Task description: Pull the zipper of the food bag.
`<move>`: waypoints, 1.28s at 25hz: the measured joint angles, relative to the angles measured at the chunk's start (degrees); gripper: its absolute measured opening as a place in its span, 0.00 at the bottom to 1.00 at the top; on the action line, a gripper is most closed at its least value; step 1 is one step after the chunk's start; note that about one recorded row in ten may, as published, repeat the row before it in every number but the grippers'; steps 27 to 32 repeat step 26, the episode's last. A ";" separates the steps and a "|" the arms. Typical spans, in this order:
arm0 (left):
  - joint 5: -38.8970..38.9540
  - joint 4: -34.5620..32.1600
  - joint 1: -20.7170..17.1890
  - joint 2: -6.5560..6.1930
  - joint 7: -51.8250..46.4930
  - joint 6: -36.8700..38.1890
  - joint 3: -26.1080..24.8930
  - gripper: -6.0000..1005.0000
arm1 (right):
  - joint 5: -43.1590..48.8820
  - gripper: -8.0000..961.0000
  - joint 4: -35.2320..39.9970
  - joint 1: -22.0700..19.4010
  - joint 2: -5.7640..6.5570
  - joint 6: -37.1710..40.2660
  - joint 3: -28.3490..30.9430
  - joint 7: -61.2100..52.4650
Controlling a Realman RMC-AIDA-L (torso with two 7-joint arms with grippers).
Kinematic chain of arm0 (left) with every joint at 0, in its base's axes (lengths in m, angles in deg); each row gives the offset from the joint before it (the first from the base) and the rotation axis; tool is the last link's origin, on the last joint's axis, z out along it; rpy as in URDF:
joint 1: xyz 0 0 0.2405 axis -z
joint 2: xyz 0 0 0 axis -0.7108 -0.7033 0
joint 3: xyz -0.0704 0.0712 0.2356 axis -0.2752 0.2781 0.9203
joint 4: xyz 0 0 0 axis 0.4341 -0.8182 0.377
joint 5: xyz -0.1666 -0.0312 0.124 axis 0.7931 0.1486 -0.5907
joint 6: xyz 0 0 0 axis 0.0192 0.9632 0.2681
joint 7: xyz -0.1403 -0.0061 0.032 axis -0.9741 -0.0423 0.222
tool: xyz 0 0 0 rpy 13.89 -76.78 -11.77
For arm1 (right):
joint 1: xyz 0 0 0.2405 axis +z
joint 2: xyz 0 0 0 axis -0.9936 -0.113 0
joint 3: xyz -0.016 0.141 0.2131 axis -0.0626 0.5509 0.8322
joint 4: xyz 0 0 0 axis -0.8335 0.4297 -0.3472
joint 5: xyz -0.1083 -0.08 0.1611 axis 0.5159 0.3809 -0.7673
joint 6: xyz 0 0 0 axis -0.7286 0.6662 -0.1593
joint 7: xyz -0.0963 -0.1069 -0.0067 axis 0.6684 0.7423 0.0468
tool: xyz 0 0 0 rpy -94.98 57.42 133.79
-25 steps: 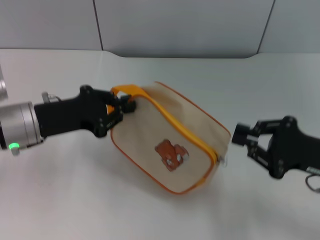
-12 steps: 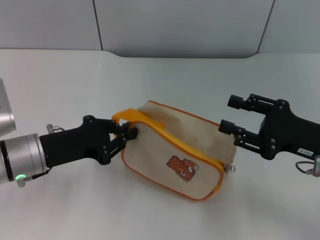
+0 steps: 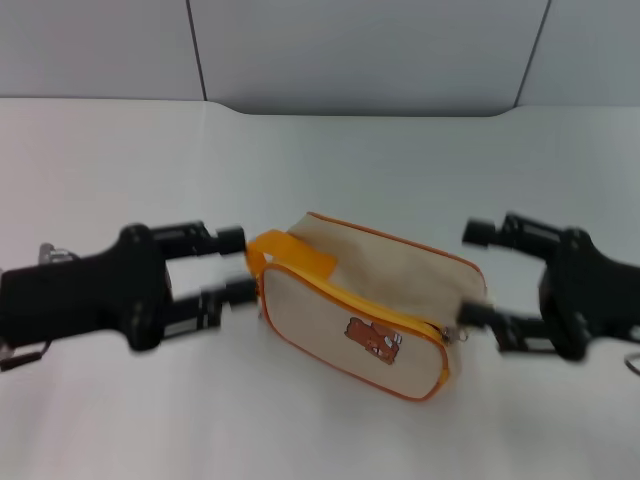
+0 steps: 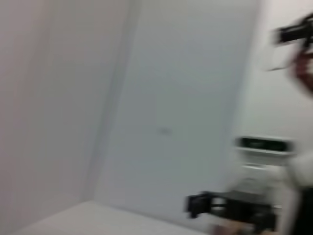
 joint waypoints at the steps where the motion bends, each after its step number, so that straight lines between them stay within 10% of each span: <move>1: -0.47 -0.07 0.52 -0.12 -0.53 1.27 1.18 0.36 | 1.06 0.88 0.04 0.10 0.28 1.34 0.01 -0.32; 15: -3.32 -0.45 1.37 0.49 -1.11 1.42 3.49 0.82 | 3.79 0.88 0.15 0.15 0.23 2.62 0.13 -0.72; 32: -3.41 -0.45 1.58 0.39 -1.11 1.31 3.58 0.82 | 3.93 0.88 0.15 0.75 0.25 2.62 0.14 -0.92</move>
